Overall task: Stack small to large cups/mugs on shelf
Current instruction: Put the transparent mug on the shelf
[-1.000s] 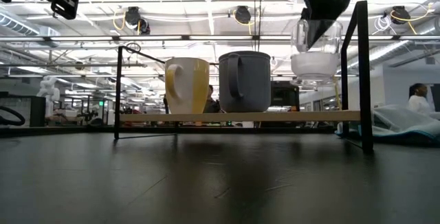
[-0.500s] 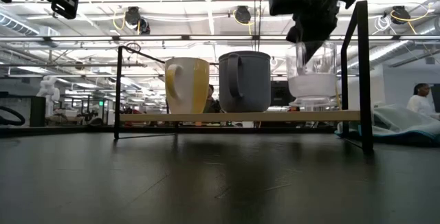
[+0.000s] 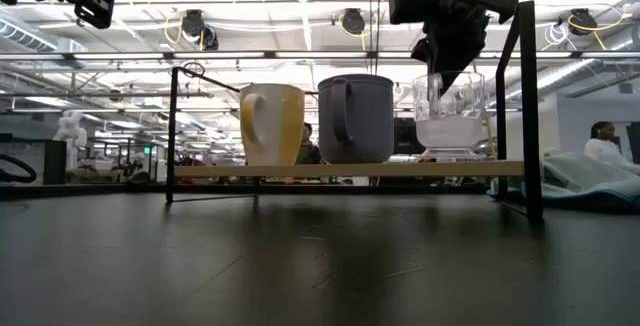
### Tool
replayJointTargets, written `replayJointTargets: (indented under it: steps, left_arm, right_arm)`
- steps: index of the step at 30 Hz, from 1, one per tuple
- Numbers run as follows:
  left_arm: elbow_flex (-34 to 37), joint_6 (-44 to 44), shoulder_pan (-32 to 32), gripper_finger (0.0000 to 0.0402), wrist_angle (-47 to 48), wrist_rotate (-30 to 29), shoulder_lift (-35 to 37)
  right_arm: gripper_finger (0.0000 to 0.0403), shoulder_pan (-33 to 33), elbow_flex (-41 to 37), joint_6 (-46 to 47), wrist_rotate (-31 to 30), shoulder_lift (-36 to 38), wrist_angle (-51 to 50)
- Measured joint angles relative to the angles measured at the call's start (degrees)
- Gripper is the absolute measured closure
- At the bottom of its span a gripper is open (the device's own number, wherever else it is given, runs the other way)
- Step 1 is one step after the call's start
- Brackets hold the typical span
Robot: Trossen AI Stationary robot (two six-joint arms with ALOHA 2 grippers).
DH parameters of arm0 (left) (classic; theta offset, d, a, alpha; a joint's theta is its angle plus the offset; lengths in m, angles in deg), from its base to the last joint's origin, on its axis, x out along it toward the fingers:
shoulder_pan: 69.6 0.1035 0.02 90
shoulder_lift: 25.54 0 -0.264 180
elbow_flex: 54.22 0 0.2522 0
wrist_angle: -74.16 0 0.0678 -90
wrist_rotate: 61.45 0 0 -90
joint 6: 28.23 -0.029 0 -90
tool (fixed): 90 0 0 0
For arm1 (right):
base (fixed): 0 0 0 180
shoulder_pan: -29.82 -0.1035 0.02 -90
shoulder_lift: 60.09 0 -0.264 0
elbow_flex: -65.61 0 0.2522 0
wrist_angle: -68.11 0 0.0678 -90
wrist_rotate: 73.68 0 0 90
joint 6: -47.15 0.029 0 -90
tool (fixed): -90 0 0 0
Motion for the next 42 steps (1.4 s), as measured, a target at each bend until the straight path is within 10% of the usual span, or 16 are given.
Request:
replayJointTargets:
  steps: [42]
  left_arm:
    - [0.0,0.4,0.0,0.0380,1.2,1.4,0.0]
  right_arm:
    - [0.0354,-0.1,0.0,1.5,2.2,-1.9,2.3]
